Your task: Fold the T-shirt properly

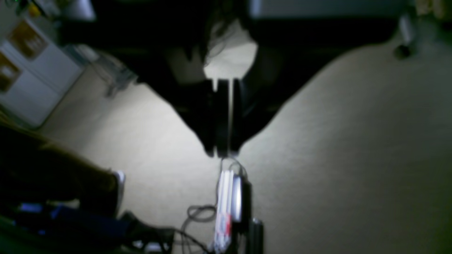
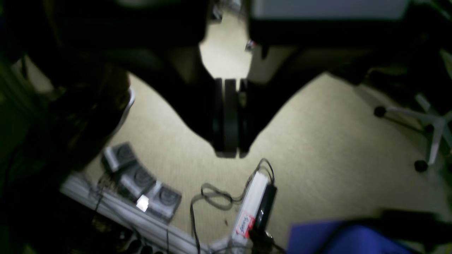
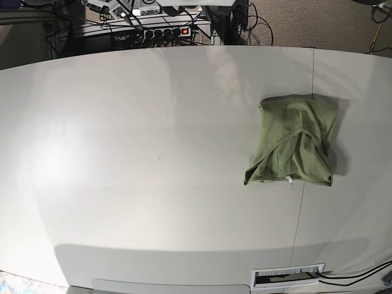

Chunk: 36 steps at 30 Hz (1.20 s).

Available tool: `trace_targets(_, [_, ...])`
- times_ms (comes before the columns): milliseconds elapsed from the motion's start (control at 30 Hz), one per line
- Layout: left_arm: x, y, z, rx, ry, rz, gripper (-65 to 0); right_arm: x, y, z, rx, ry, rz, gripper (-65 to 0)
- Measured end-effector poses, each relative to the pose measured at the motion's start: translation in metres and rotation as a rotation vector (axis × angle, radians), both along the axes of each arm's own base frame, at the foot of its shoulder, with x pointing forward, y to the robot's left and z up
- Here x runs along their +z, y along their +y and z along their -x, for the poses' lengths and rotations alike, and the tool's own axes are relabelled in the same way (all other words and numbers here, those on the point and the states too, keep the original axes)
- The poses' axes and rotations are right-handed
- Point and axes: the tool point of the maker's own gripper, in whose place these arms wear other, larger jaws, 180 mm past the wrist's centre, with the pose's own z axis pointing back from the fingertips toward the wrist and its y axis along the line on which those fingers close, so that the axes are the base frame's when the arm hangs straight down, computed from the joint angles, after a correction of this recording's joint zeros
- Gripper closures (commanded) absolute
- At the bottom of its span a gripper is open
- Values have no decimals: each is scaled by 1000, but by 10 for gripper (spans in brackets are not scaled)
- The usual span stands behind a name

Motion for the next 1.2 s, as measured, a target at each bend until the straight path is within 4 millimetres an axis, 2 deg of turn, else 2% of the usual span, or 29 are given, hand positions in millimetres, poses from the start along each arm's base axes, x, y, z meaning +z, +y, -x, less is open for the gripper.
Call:
trace_targets(167, [-46,-29,8,-63,17,31,0,-44,-15,36,-83,116,5,0])
trace_targets(233, [-64,-43,2,-100,-19,32,0,-63,-18,38,-122,148,-5,0])
trace_targets(367, [-98,-66,-14,-182,-68,-2,0,-101,-23,30,-203,197,-25,0])
trace_targets(500, [-124,-86,-21,-305,-48,-14,0,-136,-27,23,-243,249,-20,0])
trace_targets(667, [-150,-113,-33,-261,-51,-31,0,-170,-27,15,-294,233,-33,0])
trace_targets(833, [-172,-135,-34,-254,-37,-54,0,-196,-20,7,-190,199,-26,0])
trace_targets(1033, [-190,-152,-36,-194,-13,-79,0,-215,13,-17,-68,105,-112,0])
trace_targets(1100, [-193,-160,-37,-182,-5,-78,0,-225,7,-24,-72,84,-42,0])
trace_targets(1200, [-198,-167,-41,-149,-5,-98,0,-237,-13,-30,-98,50,100,0])
